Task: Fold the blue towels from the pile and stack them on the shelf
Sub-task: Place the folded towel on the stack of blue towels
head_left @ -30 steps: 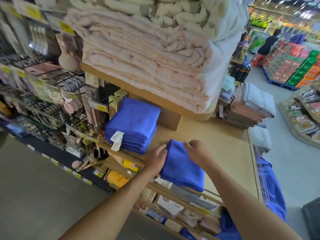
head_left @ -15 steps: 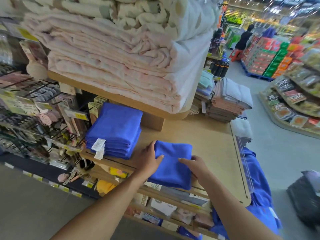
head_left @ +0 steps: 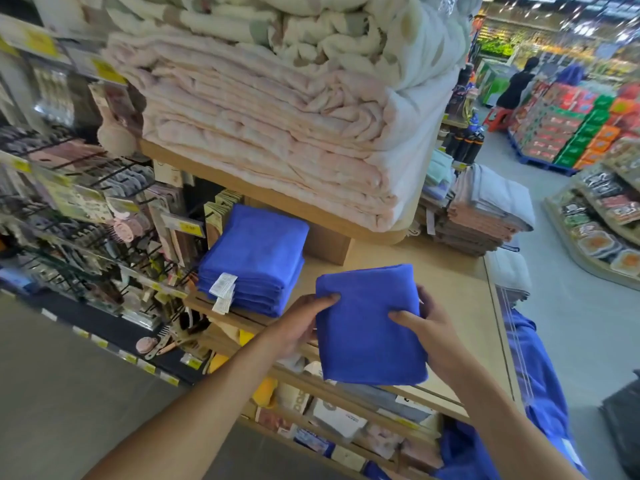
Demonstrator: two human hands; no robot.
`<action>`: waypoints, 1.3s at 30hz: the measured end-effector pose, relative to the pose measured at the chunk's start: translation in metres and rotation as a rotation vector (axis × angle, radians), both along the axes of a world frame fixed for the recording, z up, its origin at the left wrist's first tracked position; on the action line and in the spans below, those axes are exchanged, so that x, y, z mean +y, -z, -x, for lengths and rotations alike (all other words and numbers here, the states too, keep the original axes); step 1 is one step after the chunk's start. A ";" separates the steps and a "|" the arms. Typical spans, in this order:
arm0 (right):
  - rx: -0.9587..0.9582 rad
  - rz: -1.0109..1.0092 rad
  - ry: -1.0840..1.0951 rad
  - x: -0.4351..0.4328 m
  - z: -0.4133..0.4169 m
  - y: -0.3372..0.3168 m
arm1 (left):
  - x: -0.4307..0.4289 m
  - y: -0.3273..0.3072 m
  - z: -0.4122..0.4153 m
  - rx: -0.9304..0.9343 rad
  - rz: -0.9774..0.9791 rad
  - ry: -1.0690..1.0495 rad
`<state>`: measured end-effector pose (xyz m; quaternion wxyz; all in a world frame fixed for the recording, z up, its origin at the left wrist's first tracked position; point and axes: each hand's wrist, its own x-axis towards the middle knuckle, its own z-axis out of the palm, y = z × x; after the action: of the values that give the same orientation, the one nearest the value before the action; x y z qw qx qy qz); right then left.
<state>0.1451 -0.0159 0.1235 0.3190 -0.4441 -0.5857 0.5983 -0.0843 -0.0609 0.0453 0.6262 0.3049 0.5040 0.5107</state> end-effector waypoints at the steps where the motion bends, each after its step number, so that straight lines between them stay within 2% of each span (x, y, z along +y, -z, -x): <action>1: 0.025 0.027 -0.006 0.001 0.002 -0.008 | -0.003 -0.007 0.003 0.015 0.001 -0.023; 5: 0.130 0.186 -0.024 0.010 0.032 -0.031 | -0.017 -0.050 0.031 0.153 -0.017 -0.191; 9: 0.171 0.254 -0.073 0.023 0.095 -0.041 | -0.024 -0.101 0.082 0.428 -0.073 -0.188; 14: 0.308 0.321 -0.117 0.046 0.183 -0.048 | -0.006 -0.148 0.159 0.598 -0.099 -0.321; 16: 0.232 0.361 -0.138 0.052 0.206 -0.045 | 0.002 -0.146 0.183 0.651 -0.026 -0.346; 19: -0.080 0.292 -0.123 0.055 0.218 -0.027 | 0.010 -0.119 0.203 0.729 0.194 -0.259; 21: -0.121 0.234 -0.057 0.058 0.218 -0.010 | 0.013 -0.096 0.206 0.864 0.263 -0.205; 23: -0.113 0.188 -0.019 0.058 0.216 -0.002 | 0.016 -0.079 0.207 0.970 0.210 -0.234; 27: -0.120 0.130 -0.034 0.059 0.218 -0.005 | 0.018 -0.067 0.208 0.949 0.148 -0.307; 33: -0.141 0.083 -0.043 0.056 0.224 -0.009 | 0.015 -0.059 0.208 0.908 0.125 -0.290; 37: -0.202 -0.036 -0.036 0.054 0.232 -0.013 | 0.005 -0.056 0.204 0.866 -0.080 -0.545; 39: -0.206 -0.025 -0.039 0.057 0.233 -0.014 | 0.000 -0.058 0.204 0.808 -0.161 -0.635</action>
<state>-0.0884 0.0413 0.1370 0.2509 -0.4880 -0.6313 0.5481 -0.2887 -0.0612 0.1037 0.1706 0.3569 0.7323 0.5543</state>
